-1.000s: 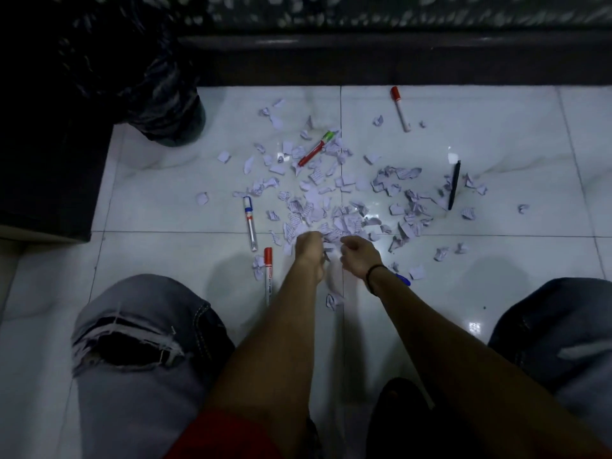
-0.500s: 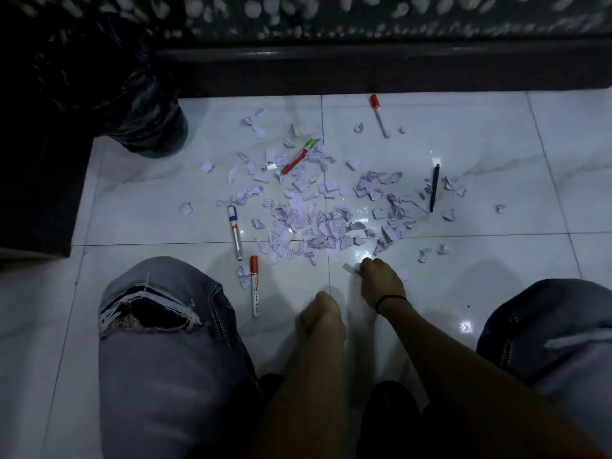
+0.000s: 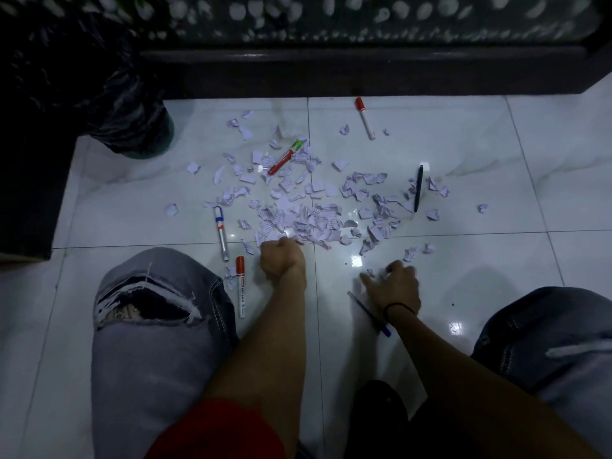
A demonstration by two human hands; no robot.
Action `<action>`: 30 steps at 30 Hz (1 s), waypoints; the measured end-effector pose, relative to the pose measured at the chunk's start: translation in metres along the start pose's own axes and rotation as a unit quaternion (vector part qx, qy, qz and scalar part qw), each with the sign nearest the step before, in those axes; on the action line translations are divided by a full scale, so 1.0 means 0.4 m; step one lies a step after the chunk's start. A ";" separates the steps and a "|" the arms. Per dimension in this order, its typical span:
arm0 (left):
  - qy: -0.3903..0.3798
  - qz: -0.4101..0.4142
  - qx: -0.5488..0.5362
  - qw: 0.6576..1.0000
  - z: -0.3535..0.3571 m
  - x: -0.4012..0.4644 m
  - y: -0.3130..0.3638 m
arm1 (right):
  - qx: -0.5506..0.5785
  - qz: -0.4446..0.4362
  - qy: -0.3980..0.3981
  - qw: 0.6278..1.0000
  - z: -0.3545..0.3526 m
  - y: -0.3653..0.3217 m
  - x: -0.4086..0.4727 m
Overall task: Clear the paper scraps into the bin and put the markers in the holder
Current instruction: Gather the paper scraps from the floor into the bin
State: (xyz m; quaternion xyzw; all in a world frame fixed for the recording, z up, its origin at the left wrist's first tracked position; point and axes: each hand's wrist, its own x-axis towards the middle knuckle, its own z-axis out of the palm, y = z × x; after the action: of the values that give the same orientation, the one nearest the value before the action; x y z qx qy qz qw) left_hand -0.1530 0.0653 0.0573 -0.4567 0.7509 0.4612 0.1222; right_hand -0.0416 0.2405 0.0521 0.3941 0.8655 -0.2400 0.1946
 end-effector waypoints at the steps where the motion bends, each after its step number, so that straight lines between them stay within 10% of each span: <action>1: 0.020 0.025 0.014 0.999 -0.016 0.020 -0.005 | 0.063 0.072 0.013 0.995 -0.006 -0.012 0.013; 5: -0.021 0.040 0.102 0.994 -0.015 0.092 -0.006 | 0.199 0.224 -0.045 0.953 0.004 -0.044 0.084; 12: -0.172 0.158 0.170 0.957 0.041 0.094 0.049 | 0.260 0.017 -0.118 0.958 0.039 -0.216 0.132; 19: -0.123 0.222 0.247 0.935 -0.021 0.179 0.109 | 0.143 -0.028 0.055 0.988 0.005 -0.285 0.145; 30: -0.309 0.327 0.391 0.803 0.035 0.172 0.153 | -0.091 -0.253 -0.145 0.952 0.044 -0.361 0.203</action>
State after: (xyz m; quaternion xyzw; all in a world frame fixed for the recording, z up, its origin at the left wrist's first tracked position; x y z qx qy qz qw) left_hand -0.2433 0.0467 0.0437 0.0691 0.8949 0.2580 0.3574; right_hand -0.2007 0.1954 0.0327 0.1040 0.9173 -0.2563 0.2864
